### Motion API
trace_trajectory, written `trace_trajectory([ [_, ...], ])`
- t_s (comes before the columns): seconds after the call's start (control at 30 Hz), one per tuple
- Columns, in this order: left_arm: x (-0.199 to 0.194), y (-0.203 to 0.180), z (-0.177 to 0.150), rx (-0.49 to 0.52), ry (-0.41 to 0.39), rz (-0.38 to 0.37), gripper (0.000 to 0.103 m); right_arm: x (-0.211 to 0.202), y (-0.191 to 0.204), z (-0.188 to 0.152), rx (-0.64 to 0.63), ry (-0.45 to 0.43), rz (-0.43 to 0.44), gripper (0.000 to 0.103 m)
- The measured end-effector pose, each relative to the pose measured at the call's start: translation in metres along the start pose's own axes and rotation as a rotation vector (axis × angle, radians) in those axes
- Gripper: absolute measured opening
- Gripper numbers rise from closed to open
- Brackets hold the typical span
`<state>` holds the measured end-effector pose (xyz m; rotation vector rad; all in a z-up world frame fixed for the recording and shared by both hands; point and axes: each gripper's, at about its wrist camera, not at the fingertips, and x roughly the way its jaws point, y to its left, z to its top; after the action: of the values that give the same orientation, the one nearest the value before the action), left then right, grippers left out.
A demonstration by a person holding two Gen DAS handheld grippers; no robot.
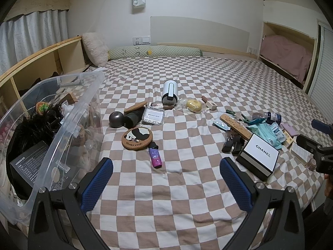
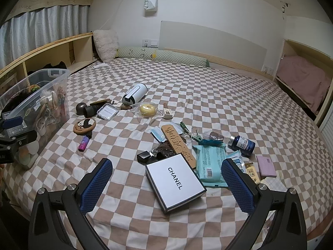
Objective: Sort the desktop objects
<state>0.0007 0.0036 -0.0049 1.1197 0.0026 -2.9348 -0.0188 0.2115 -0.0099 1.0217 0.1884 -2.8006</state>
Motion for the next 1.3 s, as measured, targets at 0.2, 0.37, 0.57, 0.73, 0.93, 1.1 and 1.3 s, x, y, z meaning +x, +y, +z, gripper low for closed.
trace_trajectory([
  [0.2,0.000,-0.001,0.000,0.007,-0.004,-0.002,0.103,0.001,-0.001,0.000,0.023,0.002,0.012,0.103],
  [0.37,0.001,-0.004,-0.001,0.010,0.007,-0.022,0.103,0.004,0.000,-0.001,0.034,0.013,0.022,0.103],
  [0.57,0.008,-0.005,-0.003,-0.022,0.042,-0.099,0.103,0.009,0.002,-0.006,0.048,0.039,0.058,0.103],
  [0.73,0.015,-0.009,-0.007,-0.035,0.065,-0.111,0.103,0.016,0.002,-0.015,0.062,0.092,0.092,0.103],
  [0.93,0.030,-0.012,-0.016,-0.029,0.112,-0.123,0.103,0.026,0.001,-0.027,0.037,0.170,0.088,0.103],
  [1.1,0.040,-0.017,-0.022,-0.007,0.141,-0.132,0.103,0.044,-0.017,-0.029,0.040,0.257,0.131,0.103],
  [1.3,0.046,-0.022,-0.023,0.013,0.156,-0.136,0.103,0.076,-0.077,-0.007,0.151,0.257,0.070,0.088],
])
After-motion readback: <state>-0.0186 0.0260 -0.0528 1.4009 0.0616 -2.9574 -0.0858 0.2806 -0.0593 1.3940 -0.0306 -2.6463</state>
